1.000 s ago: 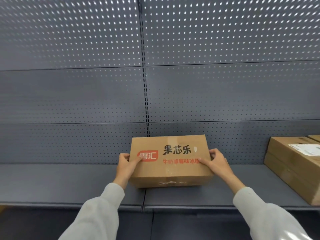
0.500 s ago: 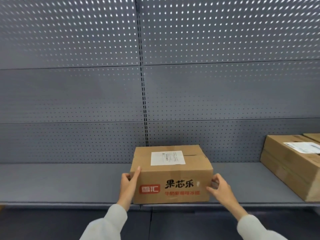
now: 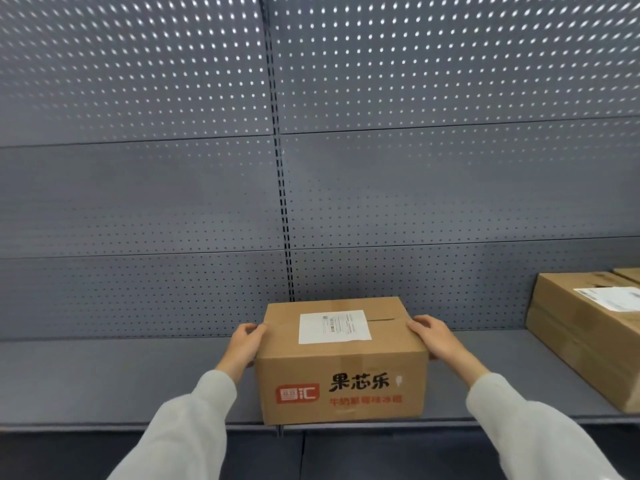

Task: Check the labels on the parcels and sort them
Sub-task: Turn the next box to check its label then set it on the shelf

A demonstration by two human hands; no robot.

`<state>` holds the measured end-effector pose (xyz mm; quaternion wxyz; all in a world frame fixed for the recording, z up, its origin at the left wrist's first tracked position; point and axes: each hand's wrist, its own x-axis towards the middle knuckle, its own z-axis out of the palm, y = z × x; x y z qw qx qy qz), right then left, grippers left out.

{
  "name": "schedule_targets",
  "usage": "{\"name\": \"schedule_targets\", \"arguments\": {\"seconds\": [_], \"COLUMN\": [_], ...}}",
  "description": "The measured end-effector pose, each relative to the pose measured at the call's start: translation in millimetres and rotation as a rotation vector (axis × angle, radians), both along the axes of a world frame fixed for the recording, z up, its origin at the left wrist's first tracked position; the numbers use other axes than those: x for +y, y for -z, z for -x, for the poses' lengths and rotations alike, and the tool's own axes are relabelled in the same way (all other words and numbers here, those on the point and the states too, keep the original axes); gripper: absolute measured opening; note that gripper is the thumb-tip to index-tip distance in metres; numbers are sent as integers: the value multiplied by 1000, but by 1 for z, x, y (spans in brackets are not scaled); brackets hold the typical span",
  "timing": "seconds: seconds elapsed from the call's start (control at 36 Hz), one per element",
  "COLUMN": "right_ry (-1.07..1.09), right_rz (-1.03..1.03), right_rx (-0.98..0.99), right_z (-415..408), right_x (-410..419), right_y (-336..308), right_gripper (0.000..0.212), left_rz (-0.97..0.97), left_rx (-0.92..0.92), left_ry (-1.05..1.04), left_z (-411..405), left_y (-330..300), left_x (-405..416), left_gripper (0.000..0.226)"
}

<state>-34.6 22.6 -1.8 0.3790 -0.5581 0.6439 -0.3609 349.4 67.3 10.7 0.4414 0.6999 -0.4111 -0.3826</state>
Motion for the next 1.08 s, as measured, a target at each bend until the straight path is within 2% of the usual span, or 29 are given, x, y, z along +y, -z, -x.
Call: {"name": "schedule_targets", "arguments": {"seconds": [0.08, 0.17, 0.31, 0.42, 0.5, 0.58, 0.69, 0.78, 0.83, 0.94, 1.08], "right_ry": [-11, 11, -10, -28, -42, -51, -62, -49, -33, -15, -12], "right_rz": [-52, -18, 104, 205, 260, 265, 263, 281, 273, 246, 237], "right_rx": [4, 14, -18, -81, -139, -127, -124, -63, -54, -26, -31], "right_z": [-4, -7, -1, 11, 16, 16, 12, 10, 7, -1, -4], "right_x": [-6, -7, 2, 9, 16, 23, 32, 37, 39, 45, 47], "right_y": [0, 5, 5, 6, 8, 10, 23, 37, 49, 71, 81], "right_gripper": [51, 47, 34, 32, 29, 34, 29, 31, 31, 29, 27], "left_rz": [-78, -125, -50, 52, 134, 207, 194, 196, 183, 178, 175], "left_rx": [29, 74, 121, 160, 243, 275, 307, 346, 352, 364, 351], "left_ry": [47, 73, 56, 62, 80, 76, 92, 71, 40, 14, -9], "left_z": [0, 1, 4, 1, 2, 8, 17, 25, 28, 32, 31], "left_y": [-1, 3, 3, 3, 3, 6, 17, 25, 33, 48, 55], "left_x": [-7, -10, 1, 11, 18, 24, 30, 36, 34, 35, 33], "left_gripper": [51, 51, 36, 28, 37, 59, 79, 59, 64, 50, 50]}}
